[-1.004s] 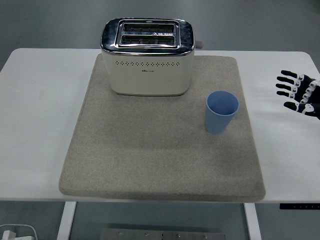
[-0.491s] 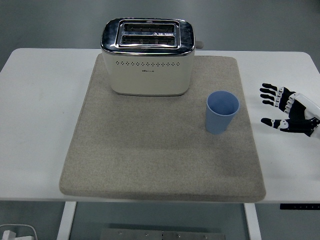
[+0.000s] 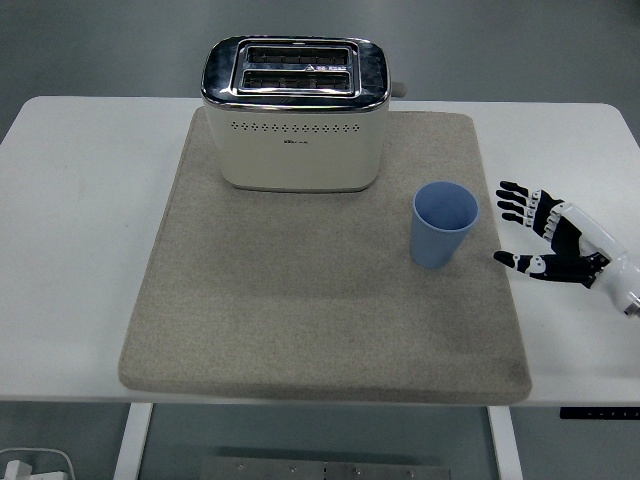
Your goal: Put the water cup in front of the bread machine
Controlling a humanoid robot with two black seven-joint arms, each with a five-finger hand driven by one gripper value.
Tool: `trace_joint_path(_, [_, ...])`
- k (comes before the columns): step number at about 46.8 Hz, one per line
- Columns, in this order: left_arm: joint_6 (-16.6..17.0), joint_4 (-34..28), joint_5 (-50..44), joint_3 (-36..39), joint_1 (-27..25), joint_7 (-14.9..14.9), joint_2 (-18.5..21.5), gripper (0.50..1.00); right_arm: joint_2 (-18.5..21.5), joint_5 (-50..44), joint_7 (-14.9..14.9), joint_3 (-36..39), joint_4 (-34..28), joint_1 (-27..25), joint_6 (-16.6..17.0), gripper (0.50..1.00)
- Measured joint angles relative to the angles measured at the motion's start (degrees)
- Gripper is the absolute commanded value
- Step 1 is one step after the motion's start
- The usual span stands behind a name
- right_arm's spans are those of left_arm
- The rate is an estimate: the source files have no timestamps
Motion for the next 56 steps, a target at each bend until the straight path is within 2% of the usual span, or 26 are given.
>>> trace_joint_path(39, [0.0,-1.55,-0.05,-0.02,0.0,0.0,0.01,1.0,5.82,-1.05,-0.88,-0.31,0.03,0.59,-0.1,0.924])
trace_joint_path(56, [-0.04,-2.29,0.04,0.06,-0.05,-0.01,0.0,1.0,6.75,-1.22,-1.67,-0.51,-0.76,0.75,-0.05,0.924])
